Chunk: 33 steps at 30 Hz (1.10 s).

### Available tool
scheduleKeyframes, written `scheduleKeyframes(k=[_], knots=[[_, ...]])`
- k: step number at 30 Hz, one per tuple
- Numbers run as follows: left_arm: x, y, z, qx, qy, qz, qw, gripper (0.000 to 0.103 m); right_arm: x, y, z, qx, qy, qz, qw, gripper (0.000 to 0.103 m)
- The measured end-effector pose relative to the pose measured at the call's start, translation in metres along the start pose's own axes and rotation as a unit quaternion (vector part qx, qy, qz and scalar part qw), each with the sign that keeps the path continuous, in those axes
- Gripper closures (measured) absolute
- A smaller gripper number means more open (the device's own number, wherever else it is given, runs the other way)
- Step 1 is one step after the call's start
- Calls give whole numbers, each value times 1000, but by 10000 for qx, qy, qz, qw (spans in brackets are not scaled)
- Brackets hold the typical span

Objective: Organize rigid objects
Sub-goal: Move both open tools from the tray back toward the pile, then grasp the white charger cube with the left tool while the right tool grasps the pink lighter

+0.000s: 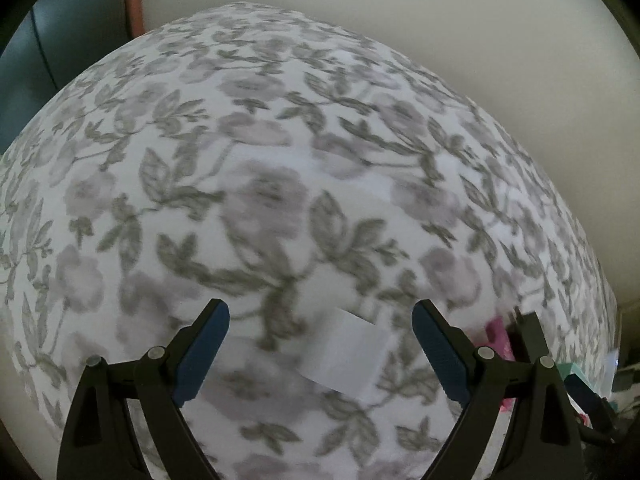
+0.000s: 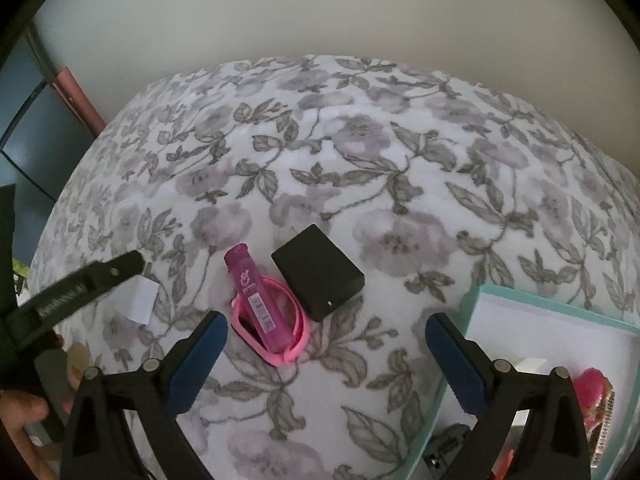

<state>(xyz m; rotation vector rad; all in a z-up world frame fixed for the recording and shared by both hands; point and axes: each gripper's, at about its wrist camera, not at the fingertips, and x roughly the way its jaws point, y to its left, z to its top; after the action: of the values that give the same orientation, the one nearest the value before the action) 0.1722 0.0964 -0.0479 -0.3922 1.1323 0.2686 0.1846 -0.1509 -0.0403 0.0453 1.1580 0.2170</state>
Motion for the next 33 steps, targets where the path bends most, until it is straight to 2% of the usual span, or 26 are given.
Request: scheduleKeyframes(k=[5, 13, 18, 22, 24, 30, 33], knots=[[2, 7, 3, 17, -7, -13, 10000, 10, 8, 3, 5, -10, 0, 10, 10000, 3], [9, -13, -11, 378, 169, -99, 9991, 11, 23, 15, 2, -188, 185, 136, 9996, 20], [12, -21, -18, 559, 257, -47, 9981, 28, 27, 17, -2, -198, 270, 172, 9993, 41], [15, -25, -24, 652, 335, -27, 9973, 30, 24, 17, -2, -203, 245, 245, 9992, 47], [15, -25, -26, 689, 346, -8, 9970, 44, 18, 17, -1, -220, 168, 272, 9992, 48], [17, -26, -26, 779, 332, 49, 9964, 45, 10, 26, 1, -413, 24, 296, 9987, 54], [18, -27, -26, 817, 323, 69, 9961, 46, 6, 28, 3, -494, -41, 221, 9985, 61]])
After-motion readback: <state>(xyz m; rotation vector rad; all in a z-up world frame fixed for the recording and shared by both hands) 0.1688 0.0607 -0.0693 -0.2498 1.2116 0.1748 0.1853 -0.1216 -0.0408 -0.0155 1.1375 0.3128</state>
